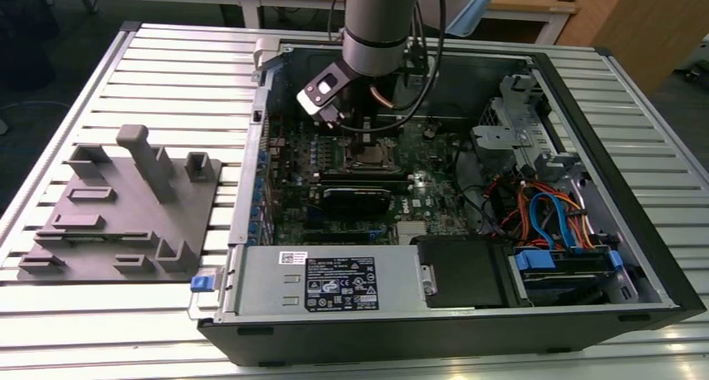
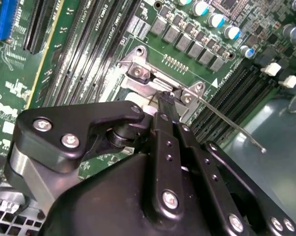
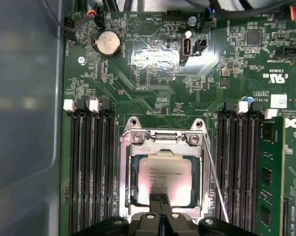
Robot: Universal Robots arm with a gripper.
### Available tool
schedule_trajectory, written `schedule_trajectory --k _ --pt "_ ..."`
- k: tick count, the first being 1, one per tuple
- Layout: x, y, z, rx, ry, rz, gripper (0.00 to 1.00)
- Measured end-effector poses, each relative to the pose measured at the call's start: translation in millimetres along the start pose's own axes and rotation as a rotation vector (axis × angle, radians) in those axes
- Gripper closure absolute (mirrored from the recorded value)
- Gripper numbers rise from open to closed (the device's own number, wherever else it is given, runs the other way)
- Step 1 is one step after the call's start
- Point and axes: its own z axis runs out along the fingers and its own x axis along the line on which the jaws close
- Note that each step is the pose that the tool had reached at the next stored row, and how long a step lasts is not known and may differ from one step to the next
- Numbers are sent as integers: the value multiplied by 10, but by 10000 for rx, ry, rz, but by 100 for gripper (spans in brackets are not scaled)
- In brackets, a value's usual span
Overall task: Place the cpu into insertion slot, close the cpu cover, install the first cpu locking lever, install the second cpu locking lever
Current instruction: 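Close the cpu cover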
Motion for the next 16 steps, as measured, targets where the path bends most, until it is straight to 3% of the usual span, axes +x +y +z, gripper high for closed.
schedule_trajectory --k 4,6,8,12,16 --pt "0 -2 11 -2 6 0 89" --pt "5 0 -5 -18 30 -1 89" --pt "3 -4 -42 -4 9 0 89" --pt "4 -4 -56 -12 12 -1 89" --pt "3 57 -58 -9 9 1 89"
